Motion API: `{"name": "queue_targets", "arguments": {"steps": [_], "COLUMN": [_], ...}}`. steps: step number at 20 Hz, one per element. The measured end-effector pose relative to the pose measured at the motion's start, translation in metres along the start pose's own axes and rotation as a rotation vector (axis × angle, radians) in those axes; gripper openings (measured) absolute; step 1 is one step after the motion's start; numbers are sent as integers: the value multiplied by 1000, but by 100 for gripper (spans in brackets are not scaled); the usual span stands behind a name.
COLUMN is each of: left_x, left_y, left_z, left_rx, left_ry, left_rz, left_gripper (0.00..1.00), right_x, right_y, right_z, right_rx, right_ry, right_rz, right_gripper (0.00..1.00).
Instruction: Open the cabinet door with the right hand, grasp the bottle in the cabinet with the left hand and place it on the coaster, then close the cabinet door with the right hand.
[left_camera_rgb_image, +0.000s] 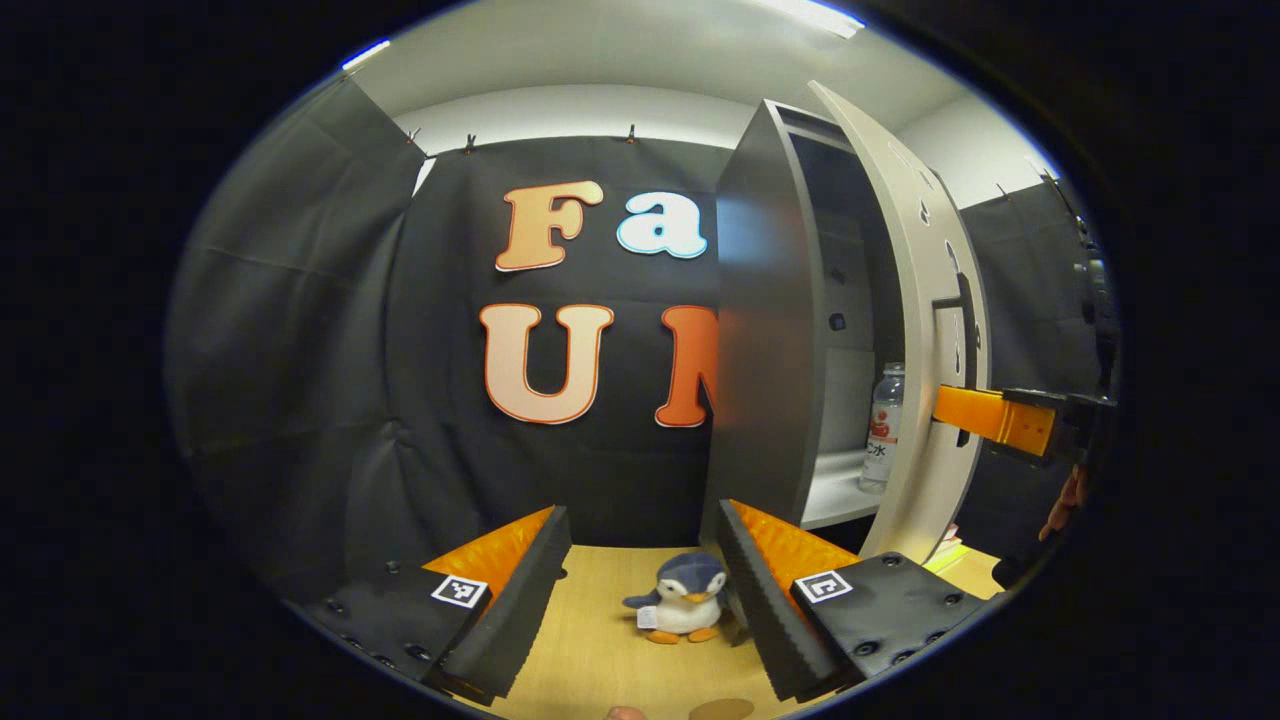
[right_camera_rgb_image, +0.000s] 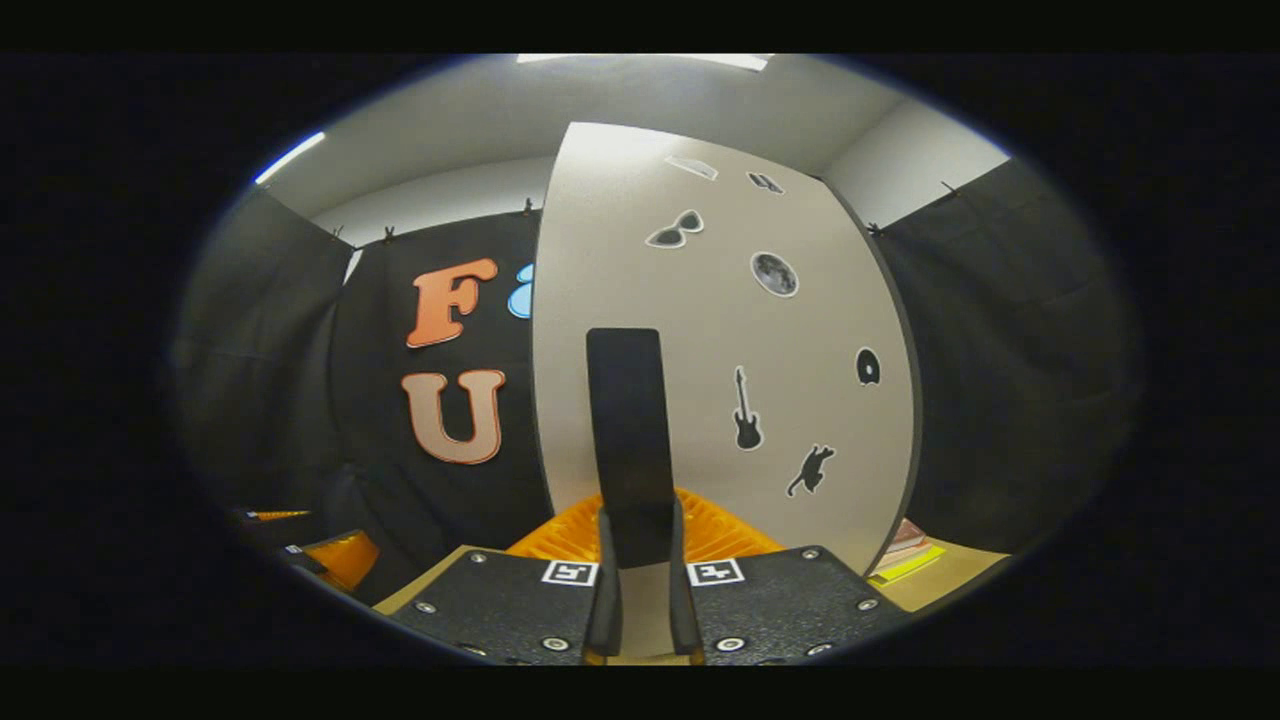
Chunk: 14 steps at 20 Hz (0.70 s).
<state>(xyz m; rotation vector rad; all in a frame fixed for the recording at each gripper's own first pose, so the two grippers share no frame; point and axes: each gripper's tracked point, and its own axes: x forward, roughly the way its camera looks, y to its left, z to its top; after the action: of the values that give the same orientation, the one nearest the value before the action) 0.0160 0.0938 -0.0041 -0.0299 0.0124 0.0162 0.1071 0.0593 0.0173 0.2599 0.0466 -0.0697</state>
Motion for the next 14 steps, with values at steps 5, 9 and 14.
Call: {"name": "queue_targets", "arguments": {"steps": [5,9,14], "left_x": [-17,-29,-44], "left_y": [-42,-64,-94], "left_z": [8,12,13], "left_rx": [-18,-25,-44], "left_ry": [-17,-28,-28], "left_rz": [-37,-41,-51], "left_gripper": [96,96,96], "right_x": [-14,-25,-38], "right_y": [-7,-14,-38], "right_z": [2,4,10], "right_rx": [32,71,-24], "right_ry": [9,18,7], "right_rz": [36,63,3], "right_gripper": [18,18,15]}}
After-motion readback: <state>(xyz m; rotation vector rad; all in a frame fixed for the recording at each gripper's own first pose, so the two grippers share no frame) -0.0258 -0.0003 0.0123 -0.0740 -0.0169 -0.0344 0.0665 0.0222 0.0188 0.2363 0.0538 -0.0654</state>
